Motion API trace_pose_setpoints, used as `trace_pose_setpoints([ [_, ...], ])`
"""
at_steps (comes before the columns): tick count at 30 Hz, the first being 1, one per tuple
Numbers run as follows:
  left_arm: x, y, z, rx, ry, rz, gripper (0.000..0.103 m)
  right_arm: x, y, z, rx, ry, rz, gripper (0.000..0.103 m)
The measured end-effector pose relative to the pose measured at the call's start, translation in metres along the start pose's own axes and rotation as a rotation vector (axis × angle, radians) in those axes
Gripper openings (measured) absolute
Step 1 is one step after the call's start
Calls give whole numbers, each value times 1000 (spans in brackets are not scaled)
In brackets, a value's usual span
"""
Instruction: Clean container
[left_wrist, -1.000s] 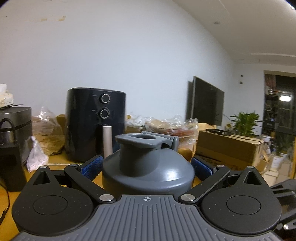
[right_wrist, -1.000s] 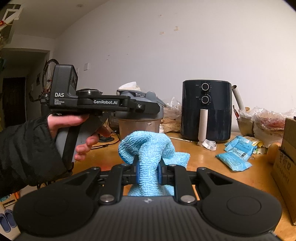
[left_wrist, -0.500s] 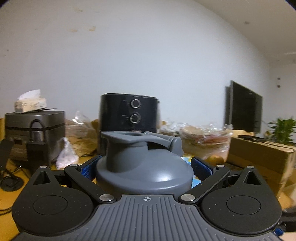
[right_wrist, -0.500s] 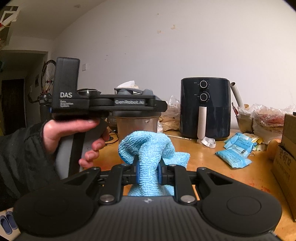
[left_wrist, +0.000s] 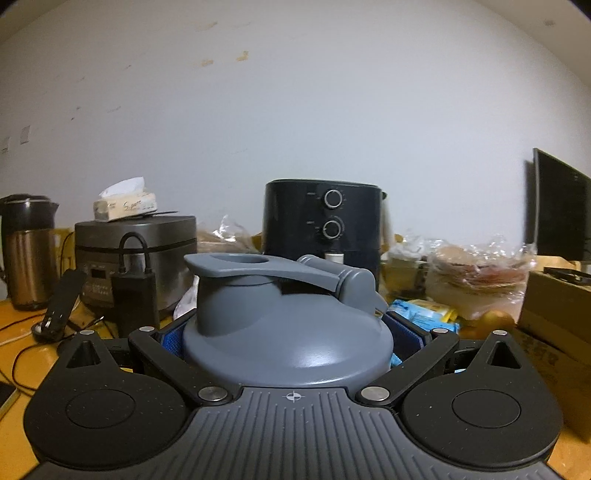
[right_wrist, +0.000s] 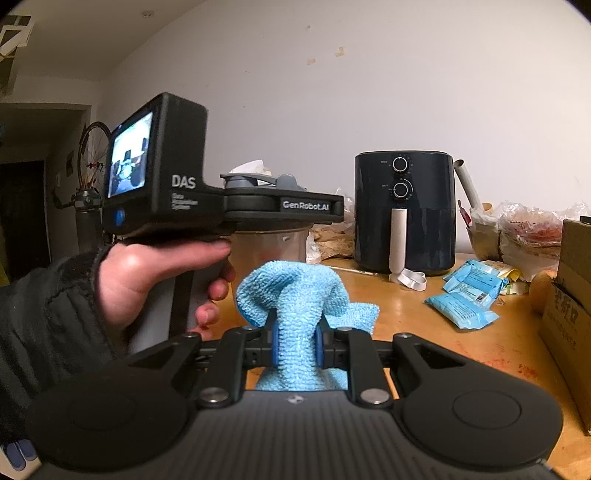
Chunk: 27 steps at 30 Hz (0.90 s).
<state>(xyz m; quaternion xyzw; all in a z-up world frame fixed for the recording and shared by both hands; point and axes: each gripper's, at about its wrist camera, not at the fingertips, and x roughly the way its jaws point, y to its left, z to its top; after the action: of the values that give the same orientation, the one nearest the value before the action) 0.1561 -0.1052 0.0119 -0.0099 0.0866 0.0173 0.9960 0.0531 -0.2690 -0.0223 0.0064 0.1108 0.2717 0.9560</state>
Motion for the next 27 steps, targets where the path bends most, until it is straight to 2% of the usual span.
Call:
trace_pose_setpoints([
  [12, 0, -5, -1, -2, 0, 93, 102, 0, -1, 0, 8, 0, 0, 17],
  [13, -1, -7, -1, 5, -3, 93, 101, 1, -4, 1, 8, 3, 5, 17],
  [14, -1, -8, -1, 12, -5, 92, 95, 1, -4, 1, 7, 3, 4, 17],
  [19, -2, -10, -1, 23, -5, 89, 95, 2, -4, 1, 7, 3, 5, 17],
  [27, -3, -5, -4, 34, -21, 34, 95, 4, -3, 0, 11, 5, 4, 17],
])
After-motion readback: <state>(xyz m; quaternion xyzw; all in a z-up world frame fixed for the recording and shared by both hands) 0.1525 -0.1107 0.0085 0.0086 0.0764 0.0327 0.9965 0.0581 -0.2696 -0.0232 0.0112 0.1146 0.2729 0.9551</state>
